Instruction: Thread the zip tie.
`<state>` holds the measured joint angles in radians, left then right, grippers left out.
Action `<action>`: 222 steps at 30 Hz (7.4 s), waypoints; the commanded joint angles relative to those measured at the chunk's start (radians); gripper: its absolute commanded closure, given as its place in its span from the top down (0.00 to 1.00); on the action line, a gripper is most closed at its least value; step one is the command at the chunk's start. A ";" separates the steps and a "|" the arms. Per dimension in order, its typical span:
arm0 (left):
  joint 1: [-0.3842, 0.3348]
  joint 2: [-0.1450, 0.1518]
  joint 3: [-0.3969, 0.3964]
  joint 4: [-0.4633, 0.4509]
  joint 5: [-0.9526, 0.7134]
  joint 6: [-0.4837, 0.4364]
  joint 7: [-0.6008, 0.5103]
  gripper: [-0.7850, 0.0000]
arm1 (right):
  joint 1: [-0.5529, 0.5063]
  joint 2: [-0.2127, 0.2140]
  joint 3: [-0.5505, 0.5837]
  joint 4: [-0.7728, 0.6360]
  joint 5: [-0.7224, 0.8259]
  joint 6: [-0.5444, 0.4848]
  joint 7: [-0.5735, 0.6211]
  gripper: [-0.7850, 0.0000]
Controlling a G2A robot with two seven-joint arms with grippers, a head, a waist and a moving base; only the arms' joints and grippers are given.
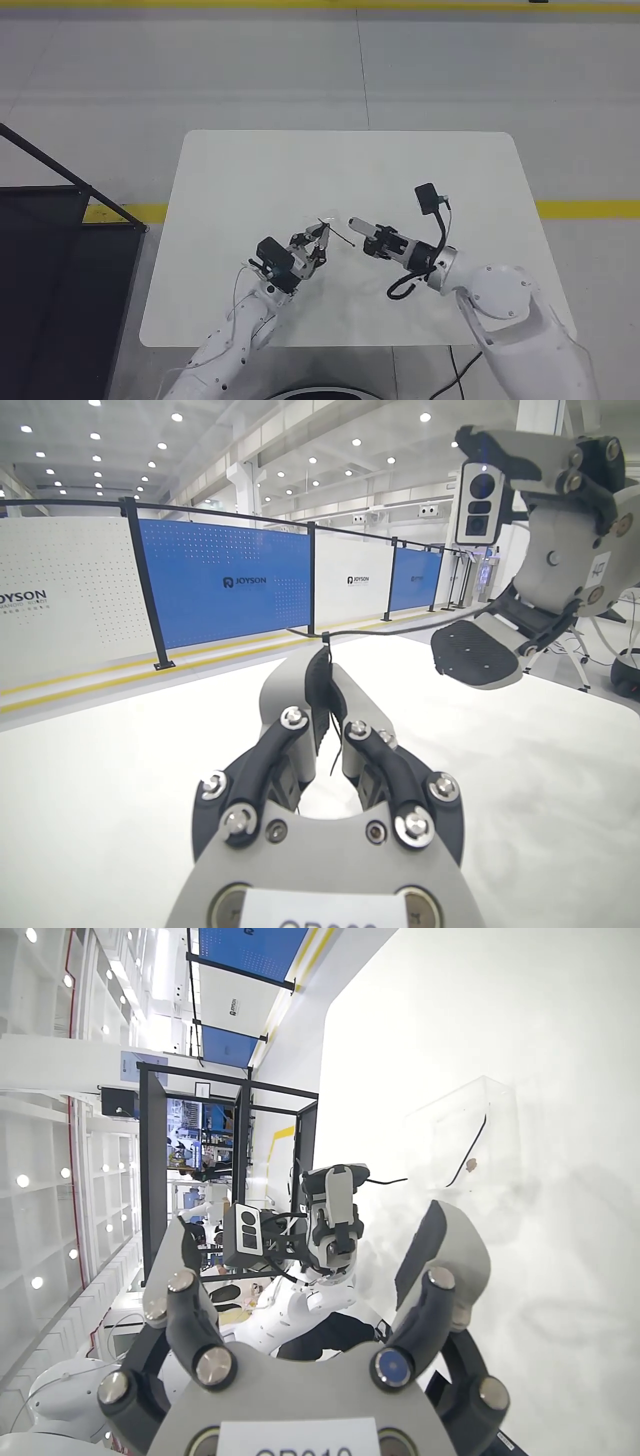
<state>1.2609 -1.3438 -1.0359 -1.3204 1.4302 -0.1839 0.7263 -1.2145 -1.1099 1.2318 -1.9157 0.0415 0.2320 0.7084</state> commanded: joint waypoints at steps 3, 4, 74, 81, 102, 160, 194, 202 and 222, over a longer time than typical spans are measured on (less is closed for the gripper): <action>-0.004 -0.002 0.004 0.005 0.005 0.006 -0.003 0.00 | 0.010 -0.002 -0.029 -0.003 -0.029 0.010 0.004 0.63; -0.004 -0.003 0.005 0.006 0.006 0.008 -0.003 0.00 | 0.011 -0.002 -0.037 -0.005 -0.038 0.012 0.001 0.55; -0.011 -0.016 0.008 0.046 0.112 0.049 0.077 0.00 | 0.090 -0.011 -0.086 0.033 -0.074 0.071 0.026 0.00; -0.020 -0.020 0.011 0.059 0.112 0.060 0.063 0.00 | 0.050 -0.006 -0.062 0.016 -0.061 -0.002 0.025 0.00; -0.024 -0.025 0.014 0.064 0.106 0.055 0.079 0.00 | 0.053 -0.004 -0.067 0.025 -0.072 -0.008 0.050 0.00; -0.013 -0.023 -0.111 -0.094 -0.735 -0.472 -0.388 0.00 | 0.214 -0.021 -0.103 0.318 0.109 -0.357 0.169 0.78; -0.034 -0.031 -0.121 -0.078 -0.889 -0.492 -0.518 0.00 | 0.243 -0.040 -0.166 0.367 0.064 -0.370 0.086 0.32; -0.037 -0.034 -0.121 -0.071 -0.898 -0.495 -0.527 0.00 | 0.257 -0.044 -0.180 0.381 0.059 -0.370 0.099 0.30; -0.040 -0.038 -0.126 -0.066 -0.922 -0.509 -0.551 0.00 | 0.287 -0.055 -0.190 0.426 0.077 -0.365 0.099 0.31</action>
<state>1.2210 -1.3814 -1.1615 -1.3872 0.5094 -0.6917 0.1764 -0.9276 -1.1649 1.0421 -1.4904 0.1176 -0.1322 0.8061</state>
